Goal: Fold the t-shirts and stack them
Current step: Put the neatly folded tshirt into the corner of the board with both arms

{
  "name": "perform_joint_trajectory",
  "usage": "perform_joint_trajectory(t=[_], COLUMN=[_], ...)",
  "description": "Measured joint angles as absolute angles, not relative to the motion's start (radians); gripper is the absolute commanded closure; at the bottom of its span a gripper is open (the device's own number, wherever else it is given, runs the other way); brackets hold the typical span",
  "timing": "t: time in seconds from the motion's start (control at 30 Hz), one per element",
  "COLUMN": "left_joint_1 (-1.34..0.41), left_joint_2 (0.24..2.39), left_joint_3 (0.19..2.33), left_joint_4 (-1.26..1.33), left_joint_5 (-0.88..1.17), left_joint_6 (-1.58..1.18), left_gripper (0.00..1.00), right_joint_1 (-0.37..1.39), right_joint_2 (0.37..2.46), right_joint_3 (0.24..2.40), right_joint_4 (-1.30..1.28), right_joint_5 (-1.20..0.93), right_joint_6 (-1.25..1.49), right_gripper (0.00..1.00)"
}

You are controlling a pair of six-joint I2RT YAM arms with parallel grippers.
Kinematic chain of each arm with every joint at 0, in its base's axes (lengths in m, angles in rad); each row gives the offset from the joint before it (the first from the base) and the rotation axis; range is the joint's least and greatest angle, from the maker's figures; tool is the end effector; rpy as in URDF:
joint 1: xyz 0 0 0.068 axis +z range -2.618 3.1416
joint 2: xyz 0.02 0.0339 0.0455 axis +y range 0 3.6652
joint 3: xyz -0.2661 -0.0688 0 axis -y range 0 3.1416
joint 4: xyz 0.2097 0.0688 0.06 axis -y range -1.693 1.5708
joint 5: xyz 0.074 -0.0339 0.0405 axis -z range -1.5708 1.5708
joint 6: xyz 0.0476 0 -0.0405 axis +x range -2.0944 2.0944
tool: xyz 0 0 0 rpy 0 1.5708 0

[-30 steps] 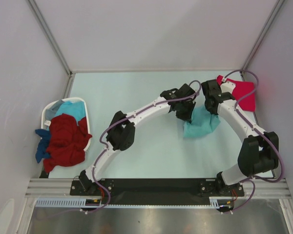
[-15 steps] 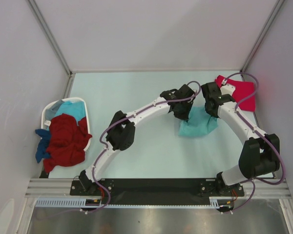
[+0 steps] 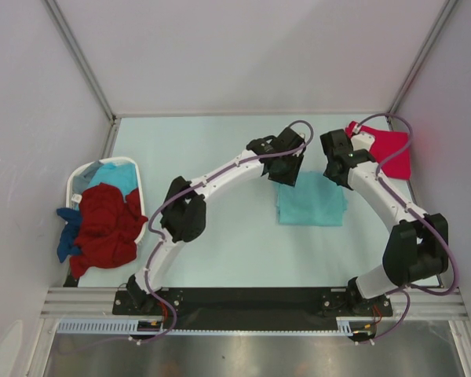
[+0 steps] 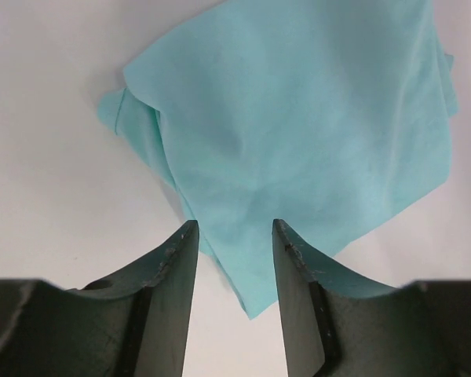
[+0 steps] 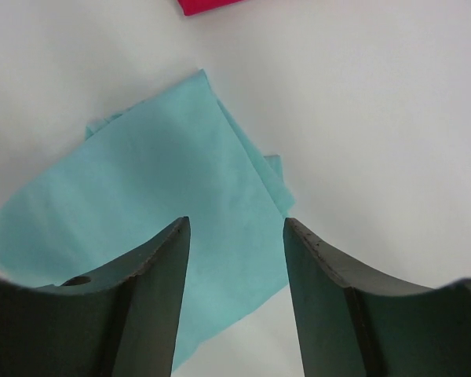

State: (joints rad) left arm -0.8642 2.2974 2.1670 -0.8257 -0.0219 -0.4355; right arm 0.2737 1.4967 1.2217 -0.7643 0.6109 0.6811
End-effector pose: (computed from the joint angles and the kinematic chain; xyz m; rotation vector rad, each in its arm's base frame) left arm 0.3141 -0.3664 0.2453 0.5440 2.5412 -0.4764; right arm 0.2728 0.0482 0.2823 0.6807 2.2866 -0.3684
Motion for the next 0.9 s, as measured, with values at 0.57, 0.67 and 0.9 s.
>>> perform_joint_trajectory(t=[0.57, 0.67, 0.9], left_joint_1=[-0.706, -0.648, -0.644], left_joint_2=[2.059, 2.028, 2.011], left_joint_3=[1.799, 1.709, 1.597], left_joint_4=[-0.774, -0.758, -0.723], left_joint_5=[-0.139, -0.160, -0.180], left_joint_6=[-0.490, -0.498, -0.500], left_gripper=[0.50, 0.50, 0.50], right_joint_1=[0.361, 0.361, 0.381], right_joint_2=[1.665, 1.708, 1.738], right_joint_3=[1.240, 1.240, 1.250], right_joint_4=[-0.643, -0.637, -0.614], right_joint_5=[0.392, 0.363, 0.337], right_joint_6=[0.613, 0.608, 0.601], right_gripper=[0.45, 0.45, 0.45])
